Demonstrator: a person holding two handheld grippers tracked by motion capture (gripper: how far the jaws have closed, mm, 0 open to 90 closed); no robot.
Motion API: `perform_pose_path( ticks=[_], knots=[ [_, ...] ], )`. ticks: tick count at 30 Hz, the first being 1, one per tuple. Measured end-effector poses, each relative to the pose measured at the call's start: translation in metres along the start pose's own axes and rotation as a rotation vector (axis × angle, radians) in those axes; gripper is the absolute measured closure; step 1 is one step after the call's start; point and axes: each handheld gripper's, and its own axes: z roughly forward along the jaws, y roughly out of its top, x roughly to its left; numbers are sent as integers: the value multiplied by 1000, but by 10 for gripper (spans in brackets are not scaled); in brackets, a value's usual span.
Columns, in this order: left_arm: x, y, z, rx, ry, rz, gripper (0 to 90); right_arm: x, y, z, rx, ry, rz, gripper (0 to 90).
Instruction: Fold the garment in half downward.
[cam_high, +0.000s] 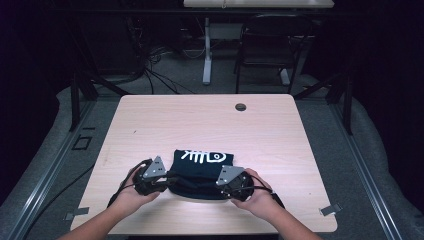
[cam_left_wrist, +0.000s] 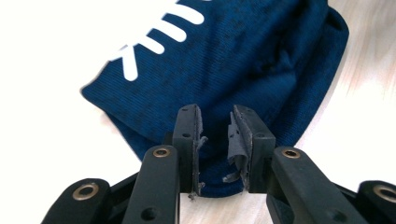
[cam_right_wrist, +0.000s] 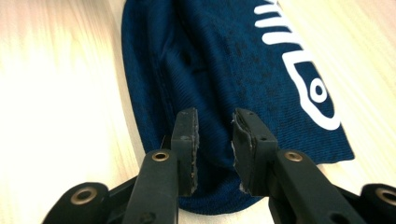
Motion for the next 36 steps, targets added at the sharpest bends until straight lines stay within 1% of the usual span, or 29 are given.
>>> perform_pose_path(
  ticks=[1,2,4,5,6,8,10,11,13,14,15,16,18,19,20,21,23,24,25,26,27,28,29,32,34,36],
  knots=[
    [1,1,-1,-9,4,-5,706,0,0,-2,-10,0,3,696],
    [2,2,-3,-14,10,-4,699,0,1,-4,-17,-8,5,693],
    [4,4,-3,-25,17,-13,679,-1,0,-5,-29,-22,8,670],
    [5,5,-2,-24,16,-14,664,-2,0,-5,-29,-29,13,657],
    [4,5,-1,-26,14,-23,649,-3,-1,-4,-25,-35,24,656],
    [2,4,4,-10,-1,-19,632,-5,-5,-1,-7,-24,43,657],
    [-1,2,9,12,-12,-5,626,-3,-8,3,10,-12,45,684],
    [-2,0,10,19,-13,0,625,-1,-11,4,23,-1,31,705],
    [-4,-4,14,36,-19,3,626,1,-13,7,34,12,23,729],
    [-5,-7,15,46,-23,6,626,3,-15,9,37,16,27,739],
    [-6,-9,17,55,-26,6,626,5,-17,11,33,19,28,745],
    [-7,-12,19,61,-26,6,625,6,-18,11,51,15,18,748],
    [-9,-17,22,74,-27,8,625,6,-21,14,61,18,19,758],
    [-10,-18,23,75,-26,5,625,6,-22,15,70,14,11,763],
    [-10,-19,24,75,-29,2,625,7,-23,17,60,10,25,770],
    [-10,-20,25,72,-28,-3,625,6,-24,17,64,11,25,772],
    [-9,-21,27,72,-26,-11,622,5,-25,19,83,-5,14,773],
    [-9,-21,28,68,-25,-20,620,4,-27,20,76,1,28,774],
    [-8,-21,29,67,-20,-28,618,2,-28,21,90,5,27,775],
    [-8,-21,30,64,-19,-38,616,1,-30,23,92,-5,32,775],
    [-7,-20,32,64,-14,-45,615,1,-32,25,81,-10,51,775],
    [-6,-20,33,63,-11,-52,614,-1,-33,25,88,-15,50,774],
    [-6,-19,35,64,-5,-57,612,-2,-34,27,78,-19,63,774],
    [-3,-16,39,55,8,-75,609,-7,-35,28,87,-31,72,770],
    [-1,-15,42,49,15,-84,607,-11,-36,30,79,-42,88,768],
    [1,-14,44,45,27,-88,606,-15,-37,31,88,-49,93,764]
  ],
)
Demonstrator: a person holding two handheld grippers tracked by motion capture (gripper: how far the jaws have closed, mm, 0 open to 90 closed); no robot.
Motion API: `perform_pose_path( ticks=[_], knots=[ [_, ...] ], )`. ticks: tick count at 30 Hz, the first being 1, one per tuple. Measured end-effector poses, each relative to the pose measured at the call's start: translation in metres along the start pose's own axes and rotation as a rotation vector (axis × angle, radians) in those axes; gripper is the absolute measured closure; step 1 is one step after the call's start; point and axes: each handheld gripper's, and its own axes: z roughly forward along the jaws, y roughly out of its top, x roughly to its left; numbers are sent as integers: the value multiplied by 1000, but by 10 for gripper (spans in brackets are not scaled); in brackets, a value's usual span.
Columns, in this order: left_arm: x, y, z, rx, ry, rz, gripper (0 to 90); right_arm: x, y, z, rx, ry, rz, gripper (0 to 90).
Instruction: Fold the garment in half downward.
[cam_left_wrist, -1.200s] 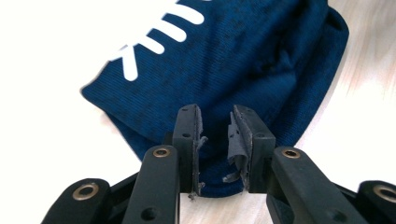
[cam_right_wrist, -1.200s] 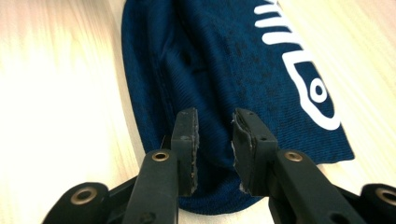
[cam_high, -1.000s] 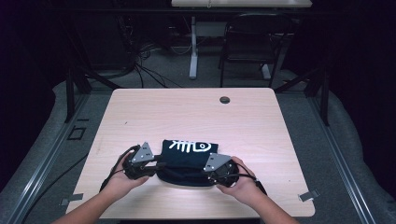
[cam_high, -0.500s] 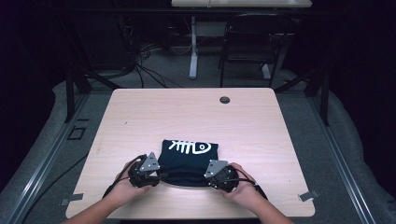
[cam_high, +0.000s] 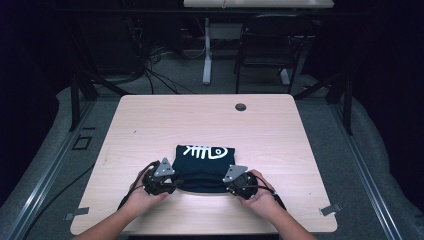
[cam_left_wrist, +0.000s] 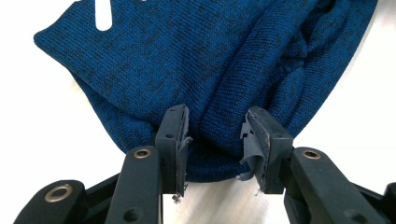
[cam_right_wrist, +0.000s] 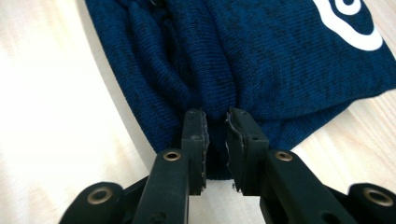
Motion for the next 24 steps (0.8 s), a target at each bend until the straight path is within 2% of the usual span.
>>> perform_pose_path(
  ticks=[1,5,12,18,24],
  knots=[
    [1,1,1,0,8,1,606,-1,0,2,-12,-2,16,763],
    [4,3,3,-4,23,-10,602,-6,0,4,-13,-5,31,755],
    [3,3,2,-14,25,-26,593,-7,0,3,-28,-4,48,719],
    [5,4,-10,-53,-4,-64,562,-6,-1,-8,-57,4,75,687],
    [6,0,-22,-92,-5,-100,554,-5,-3,-19,-78,2,102,665]
  ],
)
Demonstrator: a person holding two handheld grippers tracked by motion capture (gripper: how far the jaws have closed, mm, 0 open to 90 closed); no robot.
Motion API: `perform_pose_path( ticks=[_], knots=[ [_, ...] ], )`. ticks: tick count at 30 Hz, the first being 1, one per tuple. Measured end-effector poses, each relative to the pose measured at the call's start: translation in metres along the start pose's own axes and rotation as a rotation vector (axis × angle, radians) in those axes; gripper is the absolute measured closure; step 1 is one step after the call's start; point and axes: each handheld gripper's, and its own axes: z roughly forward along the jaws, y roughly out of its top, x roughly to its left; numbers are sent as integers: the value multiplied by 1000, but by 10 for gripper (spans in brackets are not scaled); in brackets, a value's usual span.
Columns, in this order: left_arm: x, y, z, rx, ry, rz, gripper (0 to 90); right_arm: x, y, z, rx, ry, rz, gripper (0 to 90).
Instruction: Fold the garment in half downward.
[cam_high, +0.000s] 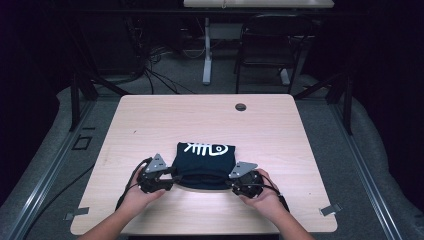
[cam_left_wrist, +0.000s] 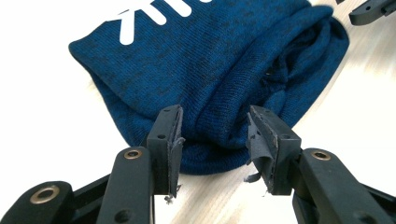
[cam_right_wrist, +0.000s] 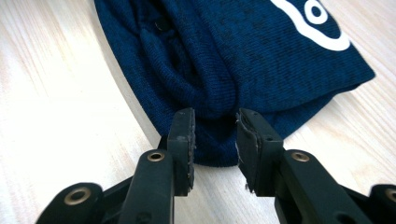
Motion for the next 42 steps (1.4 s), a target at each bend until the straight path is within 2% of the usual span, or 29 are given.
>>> perform_pose_path(
  ticks=[6,10,14,16,18,24,28,32,35,39,42],
  knots=[
    [8,-6,-13,-26,17,-50,548,0,-2,-12,-38,-26,32,635],
    [12,-11,-25,-46,34,-76,544,-1,-5,-20,-37,-36,42,605],
    [15,-18,-35,-79,32,-134,536,0,-11,-27,-55,-40,88,577],
    [15,-22,-39,-89,35,-149,529,0,-14,-31,-63,-46,101,572],
    [16,-26,-42,-85,54,-149,524,0,-16,-35,-67,-50,106,565],
    [21,-41,-48,-79,70,-195,510,1,-24,-44,-69,-51,133,549],
    [23,-46,-49,-74,90,-192,500,1,-32,-45,-66,-64,146,539],
    [25,-52,-47,-67,102,-201,499,-1,-40,-41,-76,-67,190,525],
    [27,-54,-46,-60,115,-194,499,-2,-44,-37,-86,-67,213,522],
    [28,-59,-42,-43,125,-188,500,-3,-47,-32,-68,-75,206,521],
    [29,-61,-39,-28,117,-195,500,-4,-49,-28,-69,-65,232,522]
  ],
)
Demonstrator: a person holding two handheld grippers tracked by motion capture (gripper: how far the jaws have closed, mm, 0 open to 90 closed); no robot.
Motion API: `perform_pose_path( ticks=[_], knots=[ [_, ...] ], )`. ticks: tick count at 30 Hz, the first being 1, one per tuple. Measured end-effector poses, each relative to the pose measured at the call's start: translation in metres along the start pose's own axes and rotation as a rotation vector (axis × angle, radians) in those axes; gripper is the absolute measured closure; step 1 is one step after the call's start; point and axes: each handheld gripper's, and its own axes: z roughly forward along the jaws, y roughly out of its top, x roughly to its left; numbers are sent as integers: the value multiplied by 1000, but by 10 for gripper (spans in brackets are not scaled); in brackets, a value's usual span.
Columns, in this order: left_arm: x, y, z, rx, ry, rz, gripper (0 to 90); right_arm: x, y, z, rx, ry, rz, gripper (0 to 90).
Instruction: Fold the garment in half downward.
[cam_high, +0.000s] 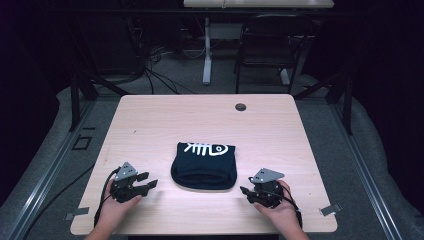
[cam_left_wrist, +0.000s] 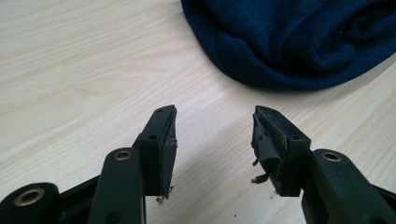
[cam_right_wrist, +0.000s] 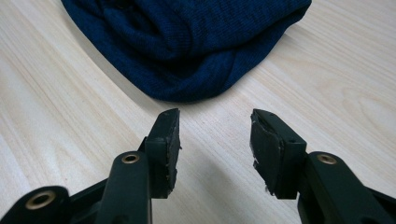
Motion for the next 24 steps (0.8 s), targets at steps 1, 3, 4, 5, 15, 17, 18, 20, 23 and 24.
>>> perform_pose_path(
  ticks=[1,3,4,5,15,17,18,20,23,24],
  knots=[
    [-1,0,1,-1,3,0,500,0,0,1,-3,-2,6,522],
    [-2,0,2,7,7,12,499,-1,-1,2,-6,5,13,521],
    [-2,0,3,4,6,12,499,-1,-2,3,-8,1,10,521],
    [-3,0,3,6,4,15,499,0,-3,4,-14,-3,11,520],
    [-12,-1,10,33,0,69,497,-1,-6,7,-12,-17,14,518],
    [-13,0,10,34,2,76,495,-1,-7,9,2,-10,9,517],
    [-13,0,10,34,3,77,495,0,-7,10,5,-6,7,517],
    [-13,0,9,29,3,78,493,1,-7,11,11,-14,-4,516],
    [-13,1,9,22,4,74,488,3,-6,11,7,-13,-18,513],
    [-13,1,9,21,3,75,487,3,-6,12,4,-16,-19,511]
  ],
)
